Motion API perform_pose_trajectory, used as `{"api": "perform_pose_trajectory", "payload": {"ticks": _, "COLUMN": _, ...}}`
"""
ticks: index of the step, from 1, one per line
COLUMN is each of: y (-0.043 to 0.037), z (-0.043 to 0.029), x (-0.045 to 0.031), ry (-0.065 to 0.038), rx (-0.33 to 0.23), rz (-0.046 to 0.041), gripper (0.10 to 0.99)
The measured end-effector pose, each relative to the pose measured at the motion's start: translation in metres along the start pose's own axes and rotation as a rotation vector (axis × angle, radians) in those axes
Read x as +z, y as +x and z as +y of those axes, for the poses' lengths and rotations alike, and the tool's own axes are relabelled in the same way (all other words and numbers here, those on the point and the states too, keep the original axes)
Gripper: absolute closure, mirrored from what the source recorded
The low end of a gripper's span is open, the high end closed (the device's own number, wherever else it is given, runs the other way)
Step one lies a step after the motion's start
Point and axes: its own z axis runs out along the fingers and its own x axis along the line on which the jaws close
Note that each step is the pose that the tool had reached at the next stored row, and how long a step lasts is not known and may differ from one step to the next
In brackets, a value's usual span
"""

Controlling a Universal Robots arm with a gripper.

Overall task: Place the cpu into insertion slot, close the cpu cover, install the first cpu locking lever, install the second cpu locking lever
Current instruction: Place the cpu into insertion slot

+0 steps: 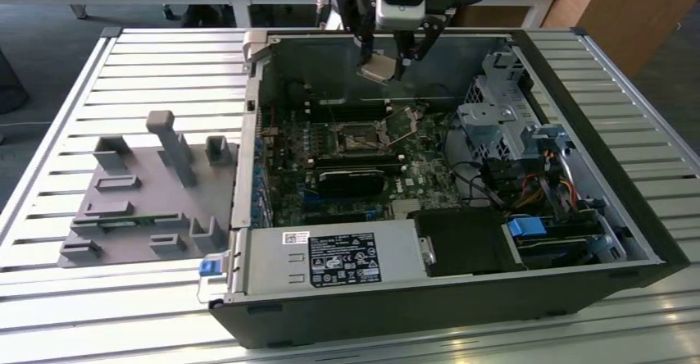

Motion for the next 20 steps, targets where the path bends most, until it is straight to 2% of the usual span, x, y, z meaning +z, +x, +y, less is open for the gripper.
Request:
{"api": "perform_pose_trajectory", "payload": {"ticks": 16, "y": 0.0002, "z": -0.0003, "x": 0.0019, "ry": -0.001, "rx": 0.048, "rz": -0.0039, "gripper": 0.545}}
{"api": "perform_pose_trajectory", "payload": {"ticks": 20, "y": 0.0002, "z": -0.0004, "x": 0.0033, "ry": -0.001, "rx": 0.093, "rz": -0.0076, "gripper": 0.545}}
